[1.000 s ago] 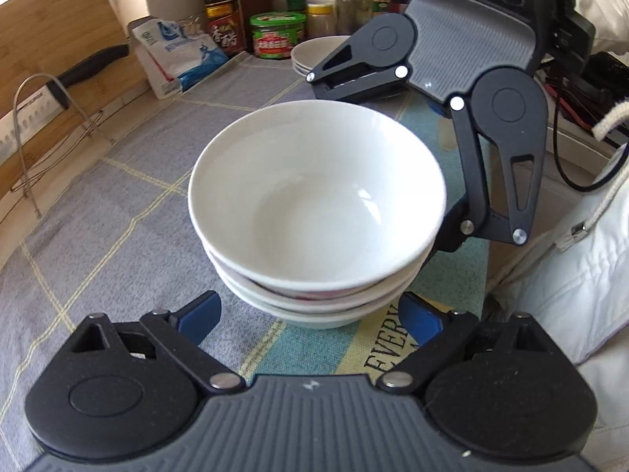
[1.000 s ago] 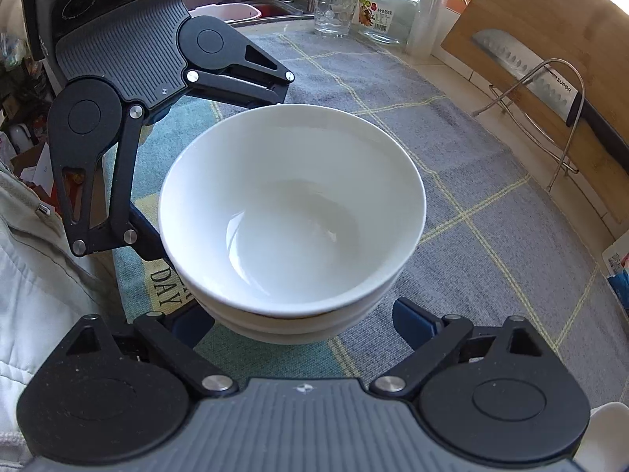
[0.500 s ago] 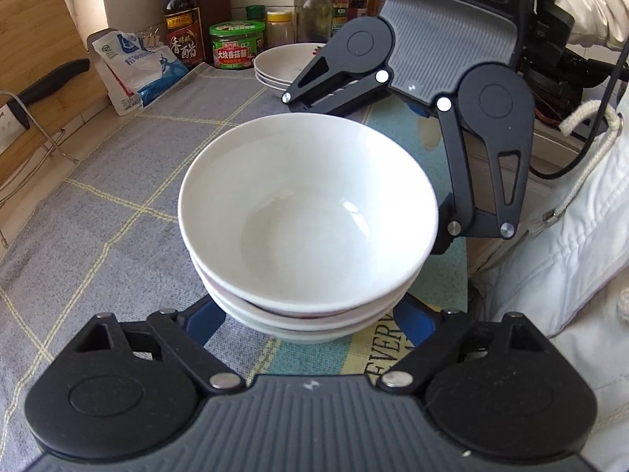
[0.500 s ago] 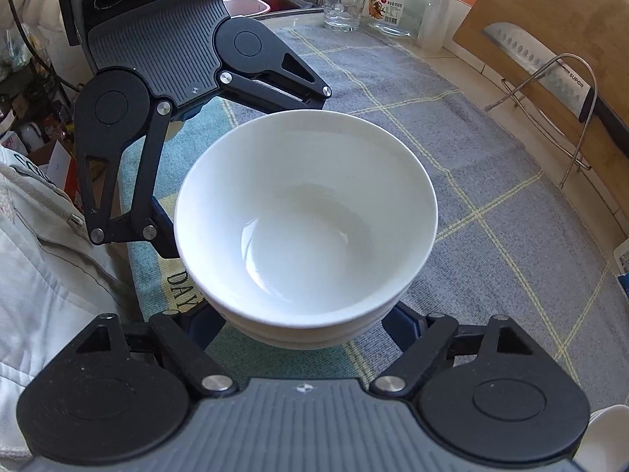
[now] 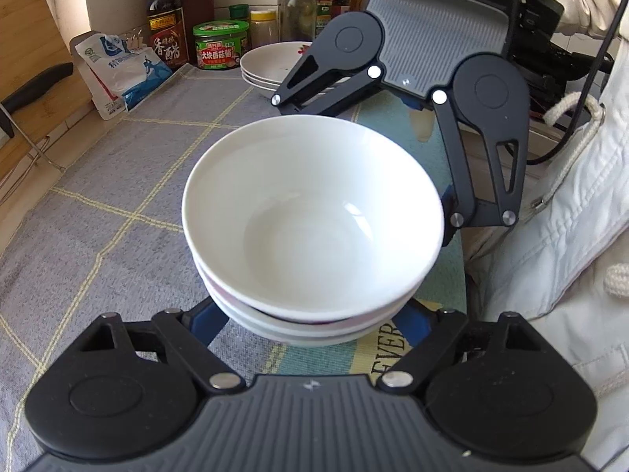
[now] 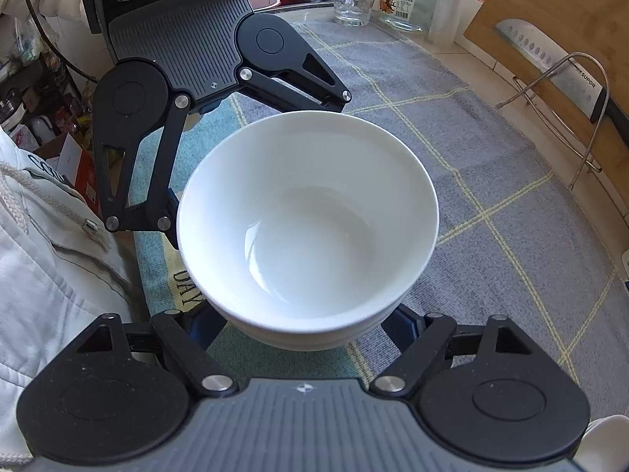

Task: Organize plates and bowls
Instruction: 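Lift and carry the bowl stack with both tools toward the plate stack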

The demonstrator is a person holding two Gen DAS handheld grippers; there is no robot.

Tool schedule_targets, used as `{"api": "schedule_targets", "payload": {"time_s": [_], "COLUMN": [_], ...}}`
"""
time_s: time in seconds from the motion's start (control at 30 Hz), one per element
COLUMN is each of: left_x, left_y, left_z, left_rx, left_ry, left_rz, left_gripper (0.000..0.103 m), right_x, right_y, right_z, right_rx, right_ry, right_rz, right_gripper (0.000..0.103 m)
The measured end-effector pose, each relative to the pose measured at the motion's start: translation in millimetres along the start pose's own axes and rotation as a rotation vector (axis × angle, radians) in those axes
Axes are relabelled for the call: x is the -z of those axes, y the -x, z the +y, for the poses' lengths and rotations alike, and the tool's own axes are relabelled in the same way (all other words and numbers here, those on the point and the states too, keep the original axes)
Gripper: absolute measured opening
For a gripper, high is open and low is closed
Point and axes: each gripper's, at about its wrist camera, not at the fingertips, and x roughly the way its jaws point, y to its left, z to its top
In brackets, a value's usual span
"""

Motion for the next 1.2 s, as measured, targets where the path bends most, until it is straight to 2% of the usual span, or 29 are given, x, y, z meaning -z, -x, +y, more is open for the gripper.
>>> {"api": "schedule_targets", "payload": {"time_s": [0.7, 0.93, 1.2], "left_x": [-12.1, -29.4, -63.7], "left_y": [2.8, 2.7, -18.9], "left_z": [-2.4, -5.7, -4.8], "left_rx": [-0.032, -0.053, -0.059], "left_ry": [0.008, 0.013, 0.015], "left_rz": [0.027, 0.023, 0.000], "left_gripper": [0.088, 0.088, 0.088], "right_x": [0.2, 7.0, 30.2], "right_y": [8.3, 27.0, 59.0], "right_z": [-2.6, -14.0, -35.8], "right_rx": [0.003, 0.006, 0.025], "right_ry": [0.007, 0.029, 0.044], "right_rz": [-0.015, -0.029, -0.028], "right_gripper": [0.087, 0.087, 0.087]}}
